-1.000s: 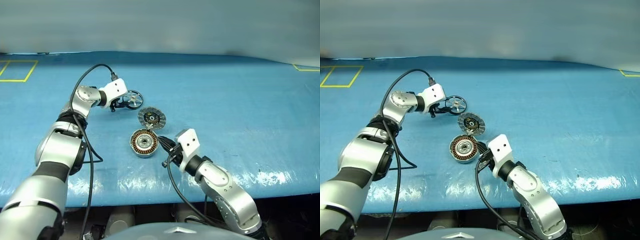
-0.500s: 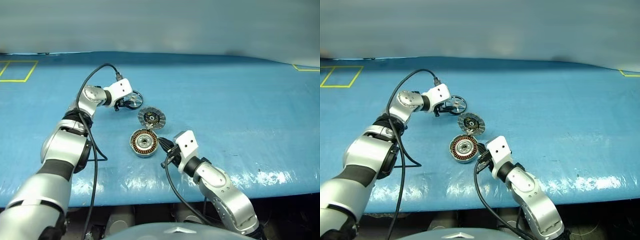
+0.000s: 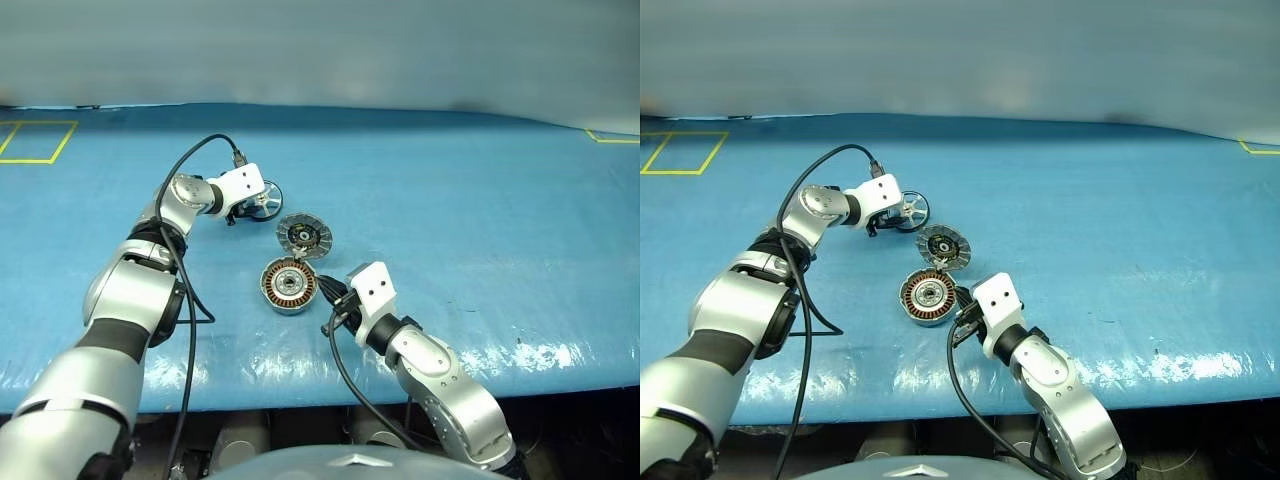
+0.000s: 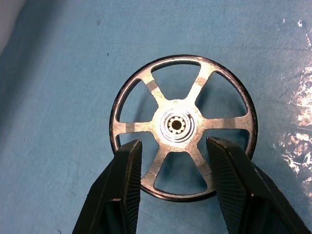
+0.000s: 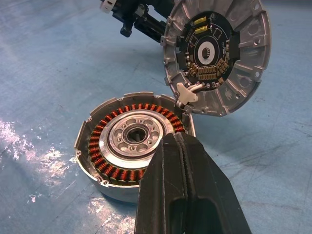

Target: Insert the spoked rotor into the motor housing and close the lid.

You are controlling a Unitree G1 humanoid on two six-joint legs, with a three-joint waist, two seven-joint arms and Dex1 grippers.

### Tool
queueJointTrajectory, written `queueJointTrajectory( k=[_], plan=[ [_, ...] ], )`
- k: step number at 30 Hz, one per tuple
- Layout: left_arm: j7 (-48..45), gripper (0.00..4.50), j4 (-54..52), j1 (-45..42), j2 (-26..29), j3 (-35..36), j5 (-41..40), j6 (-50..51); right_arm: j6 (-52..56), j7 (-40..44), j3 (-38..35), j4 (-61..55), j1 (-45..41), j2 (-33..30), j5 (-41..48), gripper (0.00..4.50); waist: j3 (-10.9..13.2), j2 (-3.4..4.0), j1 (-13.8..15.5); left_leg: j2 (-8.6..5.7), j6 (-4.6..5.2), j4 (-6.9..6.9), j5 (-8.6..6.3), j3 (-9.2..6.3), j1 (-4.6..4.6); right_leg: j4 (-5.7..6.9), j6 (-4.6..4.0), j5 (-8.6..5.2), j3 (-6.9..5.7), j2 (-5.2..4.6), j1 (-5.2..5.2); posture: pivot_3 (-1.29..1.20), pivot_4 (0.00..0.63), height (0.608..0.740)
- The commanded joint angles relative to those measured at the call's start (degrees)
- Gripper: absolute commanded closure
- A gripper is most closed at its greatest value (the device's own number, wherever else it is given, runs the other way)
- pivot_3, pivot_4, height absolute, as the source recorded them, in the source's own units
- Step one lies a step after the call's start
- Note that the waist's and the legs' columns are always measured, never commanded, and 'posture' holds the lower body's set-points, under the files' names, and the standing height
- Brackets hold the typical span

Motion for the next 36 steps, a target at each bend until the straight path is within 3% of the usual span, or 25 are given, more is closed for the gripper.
queueJointTrajectory(
  k=[1,4,10,18,28,36],
  plan=[
    [0.3,2.25,0.4,-0.3,0.2,0.2,0.3,1.0,-0.8,-0.4,-0.1,-1.0,0.0,0.4,-0.3,4.5,0.0,0.0,0.0,0.0,0.0,0.0,0.0,0.0,0.0,0.0,0.0,0.0,0.0,0.0,0.0,0.0,0.15,0.74],
    [0.2,2.25,0.5,0.1,0.4,0.1,0.4,1.6,-0.8,-0.4,-0.2,-1.0,0.1,0.6,-0.6,4.5,0.0,0.0,0.0,0.0,0.0,0.02,0.0,0.0,0.01,0.03,0.0,0.0,0.0,0.0,0.0,0.0,0.15,0.74],
    [-0.1,3.61,0.6,0.7,0.5,0.3,0.3,2.1,-0.8,-0.6,-0.1,-1.1,0.2,0.9,-0.8,4.5,0.0,0.0,0.0,0.0,0.0,0.03,0.0,0.0,0.1,0.07,0.0,0.0,0.01,0.0,0.07,0.0,0.15,0.74],
    [-1.3,3.61,0.4,1.3,1.1,0.6,-0.1,1.9,-0.5,-0.5,-0.3,-1.1,0.1,1.0,-1.0,4.5,0.0,-0.01,-0.1,-0.01,-0.01,0.05,0.01,0.02,0.27,0.16,0.0,0.0,0.03,0.0,0.18,0.0,0.15,0.74],
    [-9.7,3.61,-3.7,4.1,5.1,2.0,-2.5,-2.1,-0.2,-0.6,-0.2,-0.9,0.0,1.6,-0.9,4.5,0.0,0.0,-0.3,0.0,-0.01,0.05,0.01,0.04,0.32,0.2,-0.01,0.0,0.07,0.01,0.19,0.0,0.15,0.74],
    [-16.6,3.61,-17.4,14.5,10.0,2.9,-6.3,-2.6,-0.3,0.7,0.6,0.6,-1.6,2.0,-0.6,4.5,0.0,0.01,-0.5,0.01,-0.01,0.04,0.01,0.12,0.44,0.31,-0.02,-0.01,0.15,0.01,0.2,0.0,0.15,0.74]
  ],
)
